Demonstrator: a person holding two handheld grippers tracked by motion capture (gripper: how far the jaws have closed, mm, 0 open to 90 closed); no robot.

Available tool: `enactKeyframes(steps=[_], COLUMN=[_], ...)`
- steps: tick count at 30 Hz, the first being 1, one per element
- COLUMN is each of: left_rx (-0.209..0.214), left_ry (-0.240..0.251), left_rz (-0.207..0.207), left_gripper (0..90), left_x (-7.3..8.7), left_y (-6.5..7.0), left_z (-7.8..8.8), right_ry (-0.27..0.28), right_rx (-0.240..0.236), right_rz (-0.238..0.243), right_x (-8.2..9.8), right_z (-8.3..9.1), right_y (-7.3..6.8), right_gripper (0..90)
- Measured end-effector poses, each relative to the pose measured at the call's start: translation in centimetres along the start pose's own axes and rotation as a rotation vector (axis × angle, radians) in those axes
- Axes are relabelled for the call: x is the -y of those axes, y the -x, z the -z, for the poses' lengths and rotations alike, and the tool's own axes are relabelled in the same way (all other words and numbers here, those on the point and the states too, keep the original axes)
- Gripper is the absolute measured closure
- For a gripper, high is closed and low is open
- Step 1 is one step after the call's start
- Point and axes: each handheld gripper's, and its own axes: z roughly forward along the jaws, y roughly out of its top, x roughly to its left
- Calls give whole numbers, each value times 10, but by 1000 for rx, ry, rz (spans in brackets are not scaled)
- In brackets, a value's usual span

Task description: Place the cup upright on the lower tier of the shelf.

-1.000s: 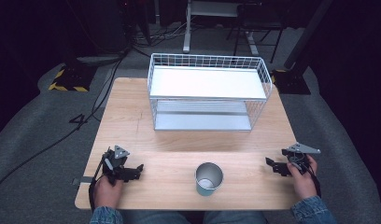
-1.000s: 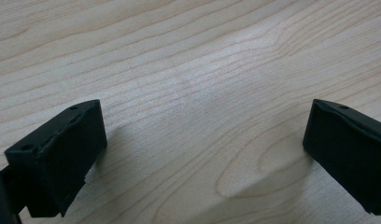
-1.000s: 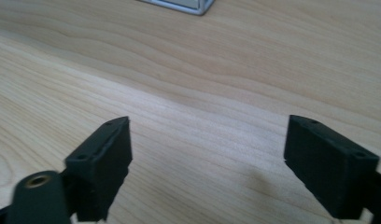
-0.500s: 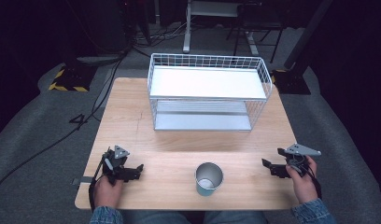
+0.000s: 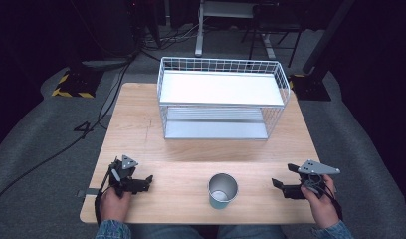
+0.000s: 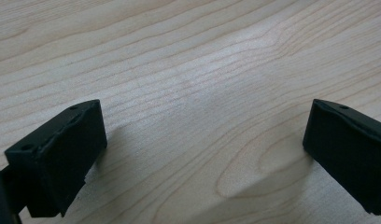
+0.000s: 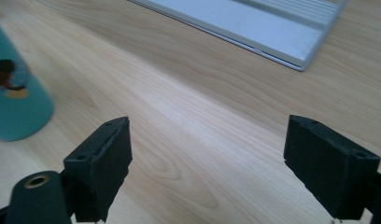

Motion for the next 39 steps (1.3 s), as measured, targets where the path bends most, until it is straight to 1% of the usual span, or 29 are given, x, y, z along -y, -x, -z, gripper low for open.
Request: enactKeyframes(steps=[2,7,12,15,18,19,25,29,32,39], left_rx=[2,3,2,1,3,1,3,3,3,3], left_ry=[-3,-3,-3,-1,-3,-1,-3,-2,-3,-3], left_rz=[-2,-1,-1,-1,-2,-1,-1,-1,-2,-1], left_gripper=[0,0,0,0,0,1,1,1,0,0], left_x=[0,0,0,0,0,0,0,0,0,0], left_y=[0,0,0,0,0,0,0,0,0,0], left_z=[0,0,0,0,0,0,0,0,0,0], right_ry=[4,5,11,12,16,17,20,28,21,23], right_rx=[-18,-87,-127,-164,-188,-190,-234,-263,-278,-302], right_rz=[12,32,57,64,57,55,58,49,49,71], right_x=[-2,-6,-10,-11,-11,-11,-12,-12,-11,-11], right_z=[0,-2,-3,-4,-5,-5,-9,-13,-17,-26], right_y=[-7,-25,-41,-49,-56,-57,-69,-79,-86,-100], right_gripper=[157,157,157,157,157,157,157,156,157,157])
